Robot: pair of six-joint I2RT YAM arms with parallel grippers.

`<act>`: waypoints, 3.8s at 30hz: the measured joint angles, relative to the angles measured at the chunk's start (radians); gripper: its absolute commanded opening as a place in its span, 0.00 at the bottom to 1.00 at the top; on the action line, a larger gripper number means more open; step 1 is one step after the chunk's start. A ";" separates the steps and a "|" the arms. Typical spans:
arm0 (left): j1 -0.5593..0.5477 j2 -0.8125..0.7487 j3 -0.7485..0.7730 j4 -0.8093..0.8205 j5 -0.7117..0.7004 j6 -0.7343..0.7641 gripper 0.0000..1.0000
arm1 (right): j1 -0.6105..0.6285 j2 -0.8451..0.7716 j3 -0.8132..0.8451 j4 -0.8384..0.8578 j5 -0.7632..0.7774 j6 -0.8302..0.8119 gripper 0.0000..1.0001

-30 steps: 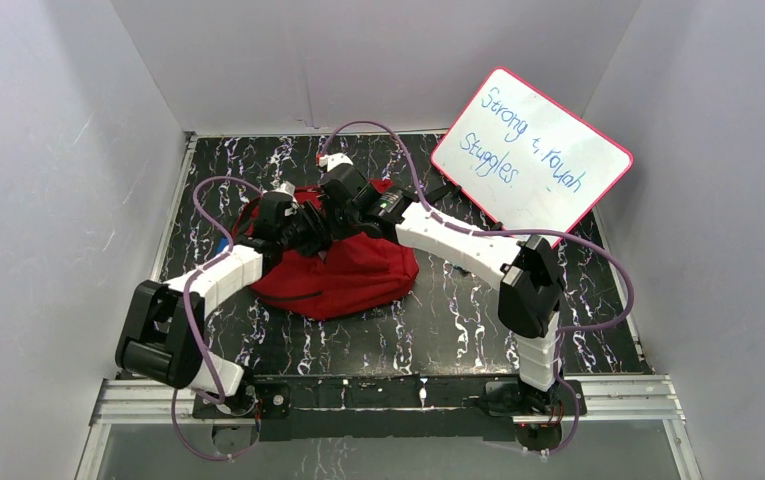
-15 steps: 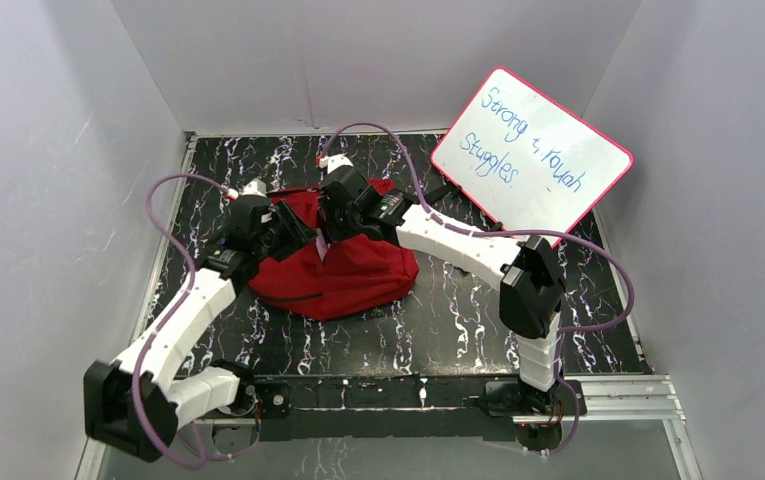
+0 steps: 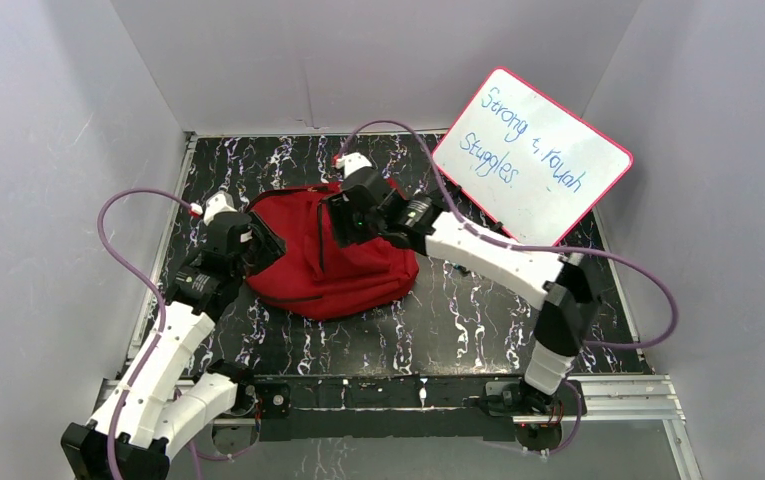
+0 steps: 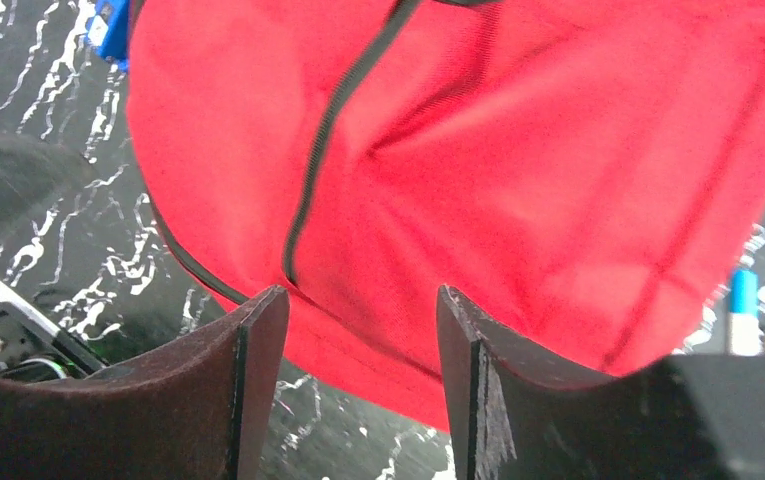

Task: Pack the student bag
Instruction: Place the stationery in the student bag, then pick up the stationery from the center of the board.

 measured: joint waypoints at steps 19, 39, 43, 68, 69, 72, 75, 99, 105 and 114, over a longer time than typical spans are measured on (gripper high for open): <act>0.000 0.054 0.029 -0.018 -0.018 0.029 0.49 | -0.438 -0.264 -0.378 -0.129 -0.135 -0.105 0.57; 0.000 0.070 0.028 -0.006 0.010 0.036 0.49 | -0.486 -0.035 -0.433 -0.106 -0.154 -0.161 0.50; 0.000 0.071 0.028 -0.006 0.011 0.036 0.49 | -0.492 0.010 -0.433 -0.092 -0.149 -0.176 0.50; 0.000 0.070 0.023 -0.006 0.019 0.037 0.49 | -0.496 0.102 -0.389 -0.085 -0.055 -0.232 0.34; 0.000 0.070 0.023 -0.006 0.019 0.037 0.50 | -0.496 0.103 -0.387 -0.084 -0.055 -0.233 0.29; 0.000 0.070 0.023 -0.006 0.019 0.037 0.49 | -0.496 0.105 -0.385 -0.084 -0.057 -0.231 0.16; 0.000 0.070 0.023 -0.006 0.027 0.038 0.49 | -0.496 0.105 -0.385 -0.084 -0.054 -0.230 0.00; -0.054 0.261 0.144 0.291 0.430 -0.003 0.55 | -0.264 -0.281 -0.362 0.139 -0.426 0.156 0.00; -0.084 0.275 0.146 0.304 0.431 -0.024 0.56 | -0.235 -0.264 -0.353 0.222 -0.486 0.241 0.00; -0.105 0.286 0.146 0.332 0.426 -0.063 0.54 | -0.226 -0.213 -0.339 0.277 -0.535 0.289 0.00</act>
